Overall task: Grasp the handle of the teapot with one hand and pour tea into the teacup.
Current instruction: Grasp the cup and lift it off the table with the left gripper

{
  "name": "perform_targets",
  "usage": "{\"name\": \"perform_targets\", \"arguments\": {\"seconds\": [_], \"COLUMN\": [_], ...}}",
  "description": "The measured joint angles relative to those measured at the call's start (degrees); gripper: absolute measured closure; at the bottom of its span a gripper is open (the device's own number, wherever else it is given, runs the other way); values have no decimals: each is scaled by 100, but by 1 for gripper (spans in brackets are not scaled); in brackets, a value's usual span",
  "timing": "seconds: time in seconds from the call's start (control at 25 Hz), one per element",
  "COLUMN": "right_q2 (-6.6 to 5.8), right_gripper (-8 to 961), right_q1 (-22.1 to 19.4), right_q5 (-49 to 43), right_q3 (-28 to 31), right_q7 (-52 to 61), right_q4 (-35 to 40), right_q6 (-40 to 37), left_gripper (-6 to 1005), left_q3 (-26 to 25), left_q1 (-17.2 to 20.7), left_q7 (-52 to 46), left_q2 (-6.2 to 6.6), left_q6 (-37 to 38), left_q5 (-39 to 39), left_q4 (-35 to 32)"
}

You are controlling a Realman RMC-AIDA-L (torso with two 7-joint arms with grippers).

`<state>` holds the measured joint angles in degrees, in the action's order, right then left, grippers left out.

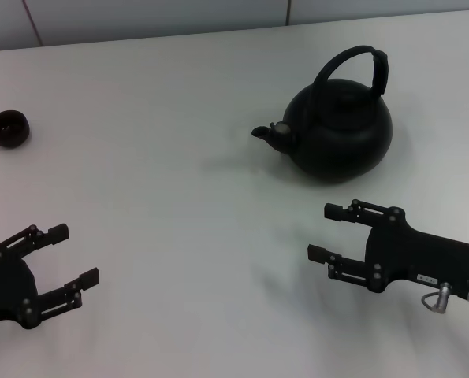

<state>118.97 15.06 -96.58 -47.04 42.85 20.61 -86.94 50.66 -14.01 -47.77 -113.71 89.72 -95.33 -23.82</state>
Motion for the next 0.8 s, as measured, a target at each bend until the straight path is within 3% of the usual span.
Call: {"name": "perform_targets", "arguments": {"seconds": [0.8], "right_q2": [20], "right_gripper": [268], "right_q1": [4], "right_q5": [0], "right_q3": [6], "right_q7": [-5], "right_q4": [-17], "right_q6": [-8], "left_gripper": [193], "left_q3": [5], "left_q1": [-17], "left_q7": [102], "left_q2": [-28], "left_q6": [25], "left_q5": [-2], "left_q4": [0]}}
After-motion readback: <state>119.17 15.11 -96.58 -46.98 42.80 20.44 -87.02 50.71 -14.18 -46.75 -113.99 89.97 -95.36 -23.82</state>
